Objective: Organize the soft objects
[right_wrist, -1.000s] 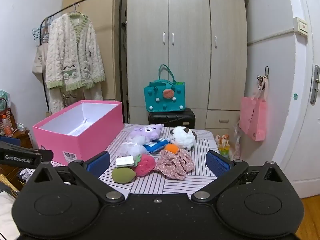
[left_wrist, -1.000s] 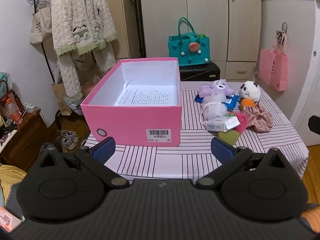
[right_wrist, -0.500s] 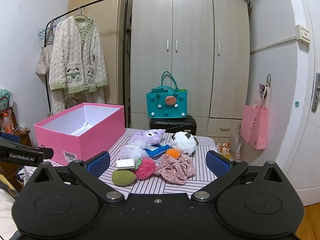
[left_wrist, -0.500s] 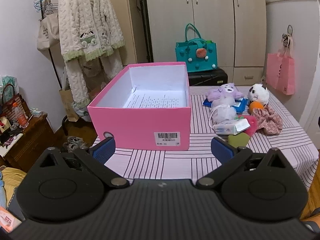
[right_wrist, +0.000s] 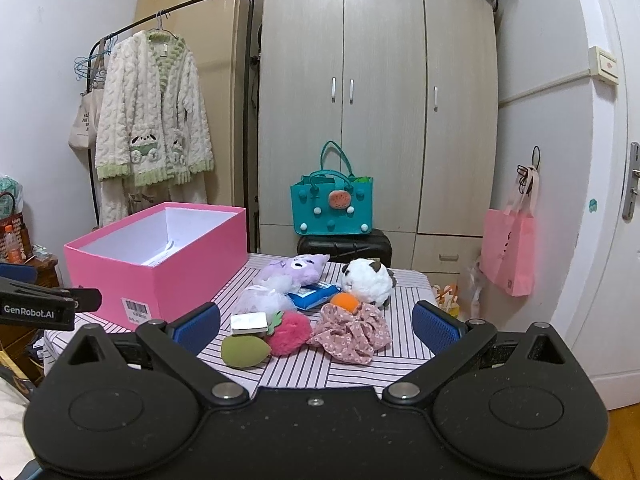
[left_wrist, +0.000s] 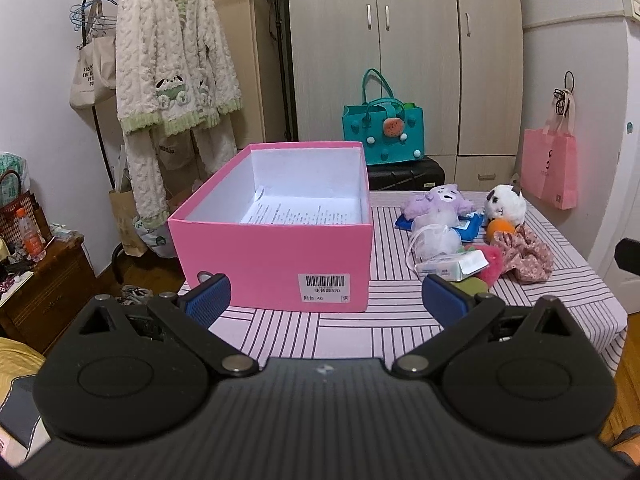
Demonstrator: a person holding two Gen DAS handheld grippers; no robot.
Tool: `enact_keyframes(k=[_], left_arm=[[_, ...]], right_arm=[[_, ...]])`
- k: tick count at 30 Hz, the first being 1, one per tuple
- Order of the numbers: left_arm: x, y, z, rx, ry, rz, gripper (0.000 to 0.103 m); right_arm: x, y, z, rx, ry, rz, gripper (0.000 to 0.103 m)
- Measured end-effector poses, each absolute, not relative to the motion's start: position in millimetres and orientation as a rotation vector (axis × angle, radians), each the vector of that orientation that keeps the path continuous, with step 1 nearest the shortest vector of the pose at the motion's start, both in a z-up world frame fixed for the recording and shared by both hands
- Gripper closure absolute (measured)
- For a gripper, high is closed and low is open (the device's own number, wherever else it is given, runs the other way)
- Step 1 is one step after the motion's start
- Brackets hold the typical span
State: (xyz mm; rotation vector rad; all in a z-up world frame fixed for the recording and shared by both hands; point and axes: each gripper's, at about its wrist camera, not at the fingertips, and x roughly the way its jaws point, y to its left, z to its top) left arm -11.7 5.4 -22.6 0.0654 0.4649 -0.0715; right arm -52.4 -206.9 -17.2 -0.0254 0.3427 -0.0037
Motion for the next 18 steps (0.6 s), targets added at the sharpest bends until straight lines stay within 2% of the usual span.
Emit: enact_keyframes(k=[18], left_arm=[[-11.3,2.6,-25.7,0.079,0.482,-0.077,0.0]], right_arm=[[-52.1,-206.1,-19.2,-0.042,0.355,-0.001,0.0]])
